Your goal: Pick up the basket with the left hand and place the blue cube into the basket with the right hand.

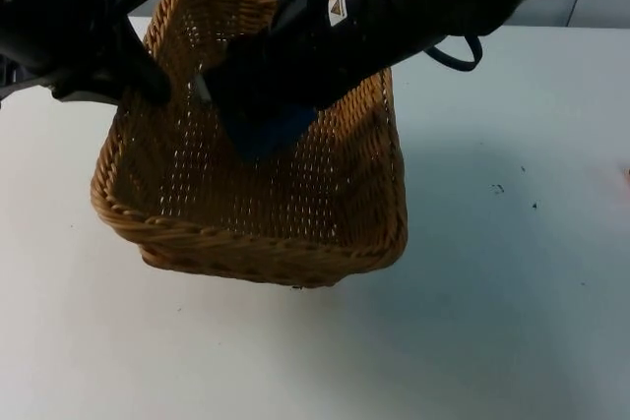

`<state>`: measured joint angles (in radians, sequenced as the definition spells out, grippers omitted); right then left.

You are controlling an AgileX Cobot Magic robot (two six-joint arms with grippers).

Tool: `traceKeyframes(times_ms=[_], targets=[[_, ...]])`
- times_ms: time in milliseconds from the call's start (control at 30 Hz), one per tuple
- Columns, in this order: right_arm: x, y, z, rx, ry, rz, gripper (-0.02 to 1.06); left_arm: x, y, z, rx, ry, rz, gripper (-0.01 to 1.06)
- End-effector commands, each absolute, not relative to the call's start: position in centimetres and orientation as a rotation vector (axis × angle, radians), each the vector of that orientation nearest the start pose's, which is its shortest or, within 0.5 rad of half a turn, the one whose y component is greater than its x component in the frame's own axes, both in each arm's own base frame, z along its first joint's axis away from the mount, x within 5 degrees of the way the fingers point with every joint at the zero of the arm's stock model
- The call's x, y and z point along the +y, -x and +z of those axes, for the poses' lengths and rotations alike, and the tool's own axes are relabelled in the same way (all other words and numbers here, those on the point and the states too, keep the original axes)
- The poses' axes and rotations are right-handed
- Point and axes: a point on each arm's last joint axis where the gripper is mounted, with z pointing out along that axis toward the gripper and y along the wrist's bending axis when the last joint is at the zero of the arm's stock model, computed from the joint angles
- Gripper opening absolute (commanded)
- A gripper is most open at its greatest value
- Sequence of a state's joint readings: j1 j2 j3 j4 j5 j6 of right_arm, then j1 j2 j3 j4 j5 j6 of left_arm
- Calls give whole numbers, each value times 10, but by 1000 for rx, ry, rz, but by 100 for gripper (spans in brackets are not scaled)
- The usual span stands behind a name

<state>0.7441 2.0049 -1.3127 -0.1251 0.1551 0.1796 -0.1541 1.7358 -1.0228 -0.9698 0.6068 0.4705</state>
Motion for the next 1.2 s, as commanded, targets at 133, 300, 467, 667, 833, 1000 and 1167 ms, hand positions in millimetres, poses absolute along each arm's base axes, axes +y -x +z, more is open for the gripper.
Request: traceKeyframes(times_ms=[133, 300, 467, 667, 833, 1000, 1167], targets=[[299, -325, 176, 2197, 793, 384, 0, -99, -332, 205, 2573, 194, -899, 0], [299, -325, 176, 2197, 793, 384, 9, -99, -333, 205, 2572, 191, -900, 0], [299, -325, 176, 2196, 795, 383, 42, -99, -333, 205, 2572, 191, -900, 0], [298, -325, 183, 2164, 831, 366, 81, -99, -333, 205, 2569, 193, -896, 0], [295, -321, 208, 2113, 835, 370, 86, -99, -333, 205, 2567, 193, -892, 0], [286, -312, 244, 2078, 814, 376, 86, -98, -334, 205, 2561, 198, -883, 0], [268, -295, 292, 2037, 818, 358, 86, -96, -337, 205, 2543, 213, -857, 0]])
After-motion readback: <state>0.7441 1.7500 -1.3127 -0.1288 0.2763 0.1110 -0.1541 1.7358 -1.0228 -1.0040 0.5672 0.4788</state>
